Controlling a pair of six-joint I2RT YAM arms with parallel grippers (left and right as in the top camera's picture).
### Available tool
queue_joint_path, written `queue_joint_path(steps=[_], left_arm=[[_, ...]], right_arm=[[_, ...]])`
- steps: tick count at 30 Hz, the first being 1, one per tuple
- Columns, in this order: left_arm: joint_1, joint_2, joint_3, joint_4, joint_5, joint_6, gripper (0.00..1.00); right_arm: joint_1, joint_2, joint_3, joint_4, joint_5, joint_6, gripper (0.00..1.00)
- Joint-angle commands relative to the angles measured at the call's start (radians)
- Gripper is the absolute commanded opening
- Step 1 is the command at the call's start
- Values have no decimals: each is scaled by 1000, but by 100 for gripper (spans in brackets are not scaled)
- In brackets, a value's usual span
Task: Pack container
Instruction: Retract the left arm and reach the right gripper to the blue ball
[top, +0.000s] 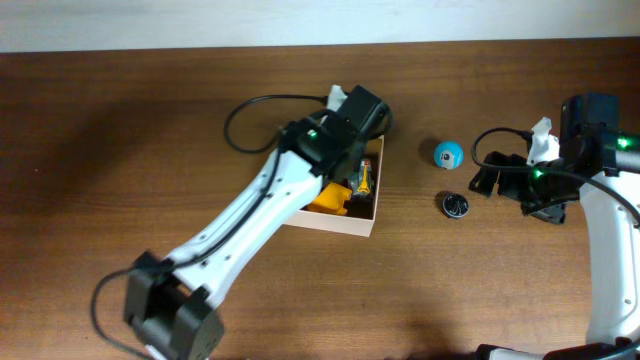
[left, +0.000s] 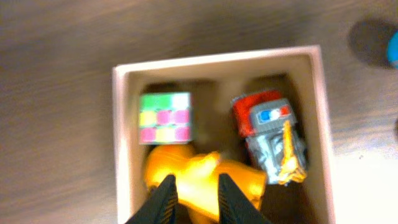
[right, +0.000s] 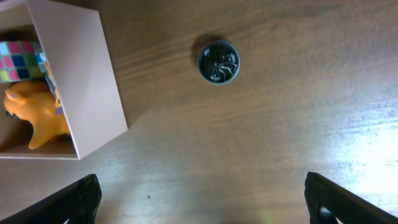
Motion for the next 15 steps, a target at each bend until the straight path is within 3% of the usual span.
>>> queue_joint_path(steps=[1,5,6,12,15], left_arm=[[22,-136,9,-61,-113,-8,40],[107,-306,9,-144,-131,-48,60],[166,-373,9,-176,-105,-65,70],[348,-496,9,-286,-9,-64,99],[407,-505,8,-350,-11,-64,99]], right_arm=[[4,0,14,31,-19,-62,99],[85,0,14,135,-11,-168,99],[126,6,14,175,19,-171,99],[192,134,14,278,126,-125,99],[192,225,14,332,133,-126,99]])
